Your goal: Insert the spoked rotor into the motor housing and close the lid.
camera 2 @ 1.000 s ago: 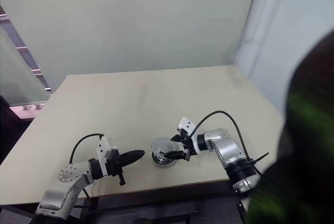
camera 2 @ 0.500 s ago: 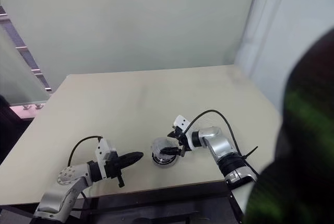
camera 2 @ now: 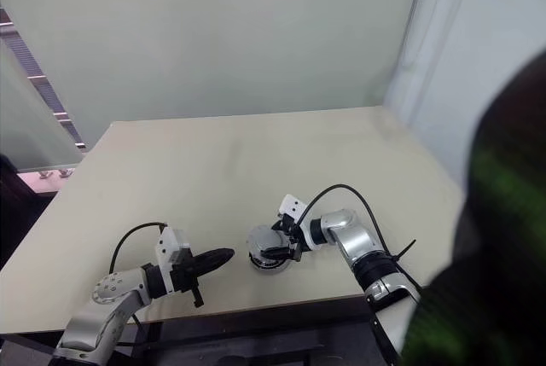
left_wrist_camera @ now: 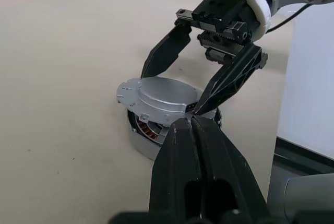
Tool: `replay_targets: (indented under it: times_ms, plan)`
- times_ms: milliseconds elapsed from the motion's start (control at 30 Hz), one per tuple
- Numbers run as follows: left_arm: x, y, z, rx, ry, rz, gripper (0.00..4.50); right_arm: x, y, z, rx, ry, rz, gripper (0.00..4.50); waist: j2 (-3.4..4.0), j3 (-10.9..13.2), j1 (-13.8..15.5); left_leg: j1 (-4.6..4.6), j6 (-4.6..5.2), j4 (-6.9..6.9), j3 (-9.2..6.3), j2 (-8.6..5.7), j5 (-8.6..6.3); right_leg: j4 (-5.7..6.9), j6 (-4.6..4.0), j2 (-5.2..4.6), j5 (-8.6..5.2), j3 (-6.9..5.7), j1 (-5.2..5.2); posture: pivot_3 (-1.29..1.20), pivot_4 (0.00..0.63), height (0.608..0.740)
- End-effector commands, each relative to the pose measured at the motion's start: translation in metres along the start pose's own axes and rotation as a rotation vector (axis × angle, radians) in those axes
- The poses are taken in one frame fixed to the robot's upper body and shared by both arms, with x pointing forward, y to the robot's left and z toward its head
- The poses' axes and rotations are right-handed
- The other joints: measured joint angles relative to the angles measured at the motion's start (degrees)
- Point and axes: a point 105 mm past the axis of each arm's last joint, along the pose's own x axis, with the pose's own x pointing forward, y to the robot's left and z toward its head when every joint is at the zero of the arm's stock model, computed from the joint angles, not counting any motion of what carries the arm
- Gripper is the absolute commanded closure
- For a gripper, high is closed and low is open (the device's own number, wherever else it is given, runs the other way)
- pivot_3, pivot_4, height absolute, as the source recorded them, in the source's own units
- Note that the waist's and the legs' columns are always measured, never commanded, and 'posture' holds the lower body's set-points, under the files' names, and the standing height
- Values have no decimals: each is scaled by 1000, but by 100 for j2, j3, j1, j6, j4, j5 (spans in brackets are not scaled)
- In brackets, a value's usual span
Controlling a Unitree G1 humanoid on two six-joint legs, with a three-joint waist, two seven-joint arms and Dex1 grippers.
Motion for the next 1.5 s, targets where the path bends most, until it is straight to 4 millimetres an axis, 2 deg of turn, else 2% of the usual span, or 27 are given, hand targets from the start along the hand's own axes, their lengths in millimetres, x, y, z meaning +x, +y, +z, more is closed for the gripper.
replay_targets:
  times_ms: [33,300,567,900,1500]
  plan:
    - [-1,0,14,44,-34,-6,4500,-3,-2,7,-35,-4,5,1267,0,0,1,0,0,0,0,0,0,0,0,0,0,0,0,0,0,740]
    - [4,0,15,44,-38,-20,4500,-4,0,9,-59,28,33,1293,0,0,0,0,0,0,0,-1,0,0,0,0,0,1,1,0,0,740]
    - [6,0,14,41,-35,-30,4500,0,8,1,-113,137,66,1293,0,-1,3,0,0,-3,-3,-3,0,0,0,0,0,1,1,0,0,740]
    - [7,4,13,38,-35,-23,4500,4,5,-6,-106,227,27,1293,0,-1,3,3,0,-5,-3,-3,0,-1,0,0,0,1,3,0,0,740]
    - [10,1,10,24,-39,-29,4500,2,10,-17,-150,286,56,1293,0,-3,3,7,0,-2,-4,-3,0,-1,0,0,0,1,8,0,0,740]
